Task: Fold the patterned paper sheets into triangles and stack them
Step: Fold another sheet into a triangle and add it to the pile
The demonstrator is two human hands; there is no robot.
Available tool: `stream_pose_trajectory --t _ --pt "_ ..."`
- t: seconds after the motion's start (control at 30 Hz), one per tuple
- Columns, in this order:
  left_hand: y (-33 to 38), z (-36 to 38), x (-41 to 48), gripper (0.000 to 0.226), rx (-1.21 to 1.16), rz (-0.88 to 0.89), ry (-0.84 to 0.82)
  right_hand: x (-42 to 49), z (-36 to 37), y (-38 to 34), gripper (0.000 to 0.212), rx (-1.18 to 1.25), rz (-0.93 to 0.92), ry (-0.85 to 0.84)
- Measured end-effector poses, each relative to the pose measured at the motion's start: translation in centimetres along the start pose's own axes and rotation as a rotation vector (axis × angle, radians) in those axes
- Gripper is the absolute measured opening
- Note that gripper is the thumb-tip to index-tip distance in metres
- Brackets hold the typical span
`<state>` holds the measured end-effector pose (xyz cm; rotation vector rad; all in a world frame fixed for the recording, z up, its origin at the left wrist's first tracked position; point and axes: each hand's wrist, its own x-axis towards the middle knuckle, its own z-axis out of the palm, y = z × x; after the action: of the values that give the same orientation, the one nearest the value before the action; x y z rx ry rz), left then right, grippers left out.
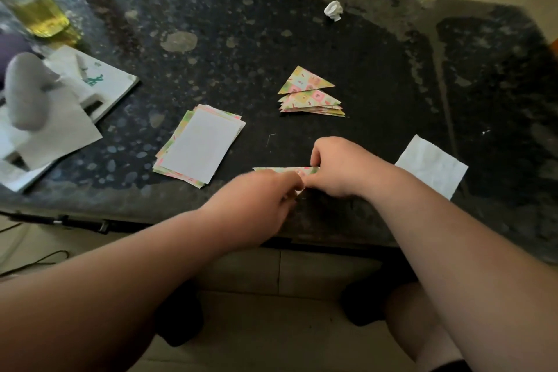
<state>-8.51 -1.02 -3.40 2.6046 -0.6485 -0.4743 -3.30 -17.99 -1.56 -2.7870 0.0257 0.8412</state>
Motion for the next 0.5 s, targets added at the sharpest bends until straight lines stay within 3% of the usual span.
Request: stream_pose_trajectory --t 0.1,0.17,0.23,0.37,0.5 --pt "-2.0 -0.8 1.1 0.02 -0.07 -0.113 0.13 0.2 -0.1 0.0 0.016 0.072 -0.008 -0.025" --pt "-2.9 -1.4 1.7 0.029 -0.087 -0.172 0.16 0.3 -0.2 0.3 0.01 0.162 -0.033 -0.002" --pt "-3.3 -1.9 2.2 0.041 -0.139 -0.209 0.11 0.1 -0.4 0.7 0.01 0.263 -0.077 0.006" --pt "-2.3 -2.1 2.8 0.011 -0.249 -0.203 -0.023 -0.3 -0.7 1.8 0.011 0.481 -0.14 0.012" --pt "-1.2 -2.4 3.1 0.008 -0.35 -0.195 -0.036 -0.6 -1.3 2.7 0.01 0.538 -0.175 -0.047"
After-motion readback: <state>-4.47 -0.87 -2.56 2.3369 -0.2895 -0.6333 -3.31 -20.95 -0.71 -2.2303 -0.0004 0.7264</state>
